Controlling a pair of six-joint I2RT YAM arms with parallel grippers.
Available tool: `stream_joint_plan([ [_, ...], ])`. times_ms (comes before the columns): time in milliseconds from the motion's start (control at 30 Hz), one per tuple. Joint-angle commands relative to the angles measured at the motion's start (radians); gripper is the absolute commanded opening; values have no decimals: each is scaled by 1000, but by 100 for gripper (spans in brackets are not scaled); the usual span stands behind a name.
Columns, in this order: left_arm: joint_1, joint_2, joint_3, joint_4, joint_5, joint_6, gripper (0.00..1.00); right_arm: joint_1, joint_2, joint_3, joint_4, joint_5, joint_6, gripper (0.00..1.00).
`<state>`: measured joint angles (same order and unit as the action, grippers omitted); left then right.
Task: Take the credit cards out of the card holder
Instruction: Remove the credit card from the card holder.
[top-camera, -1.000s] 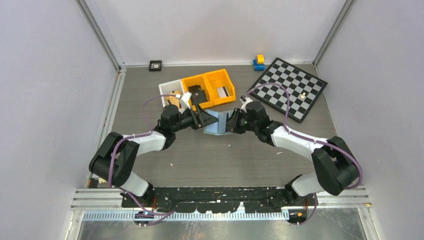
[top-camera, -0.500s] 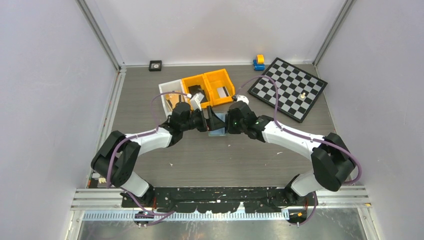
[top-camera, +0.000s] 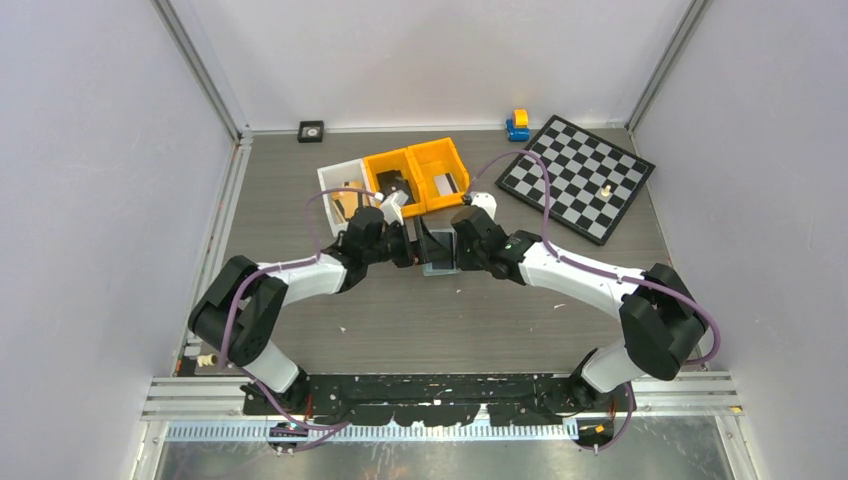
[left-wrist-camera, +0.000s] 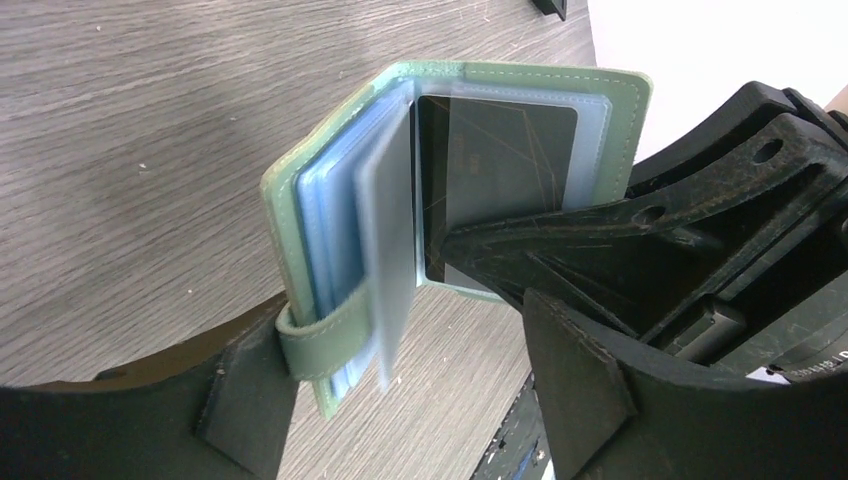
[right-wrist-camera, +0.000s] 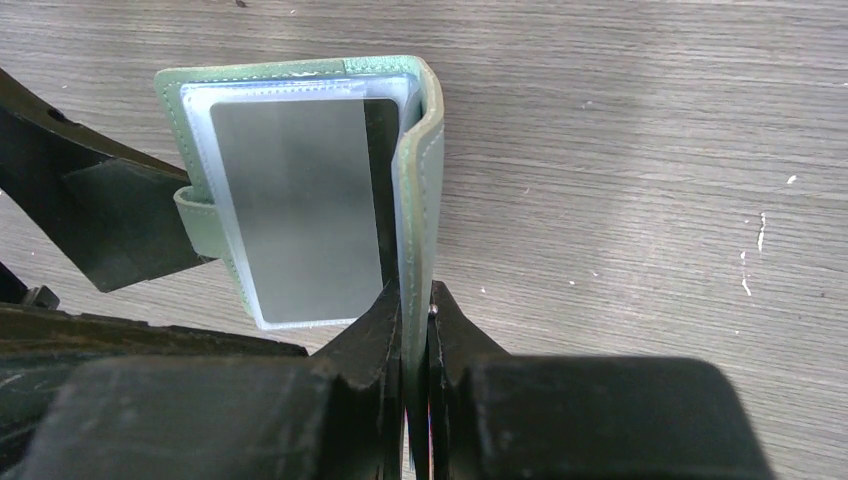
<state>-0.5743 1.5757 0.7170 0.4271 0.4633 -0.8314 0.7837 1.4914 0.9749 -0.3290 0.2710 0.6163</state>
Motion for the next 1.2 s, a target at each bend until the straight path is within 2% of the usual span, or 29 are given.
stream_joint_plan([
  [0,38,-11,8,22,4,-19,75,3,-29,47,15,47,-15,1],
  [133,76,-7,-26,103,54,-67,73,3,-49,28,51,7,-19,1],
  [333,87,-12,-23,107,71,-68,74,3,-82,-1,106,-70,-26,1],
  [467,102,-9,-30,129,88,-75,69,2,-138,-43,171,-129,-30,1],
  [600,122,10,-54,260,155,-135,64,-17,-197,-82,218,-179,-23,1],
  [700,145,6,-81,357,191,-181,63,-56,-242,-125,283,-253,4,1],
  [900,151,7,-99,510,244,-237,58,-157,-283,-212,451,-504,91,1],
  [1167,152,15,-85,518,278,-257,60,-240,-279,-275,610,-656,190,1],
])
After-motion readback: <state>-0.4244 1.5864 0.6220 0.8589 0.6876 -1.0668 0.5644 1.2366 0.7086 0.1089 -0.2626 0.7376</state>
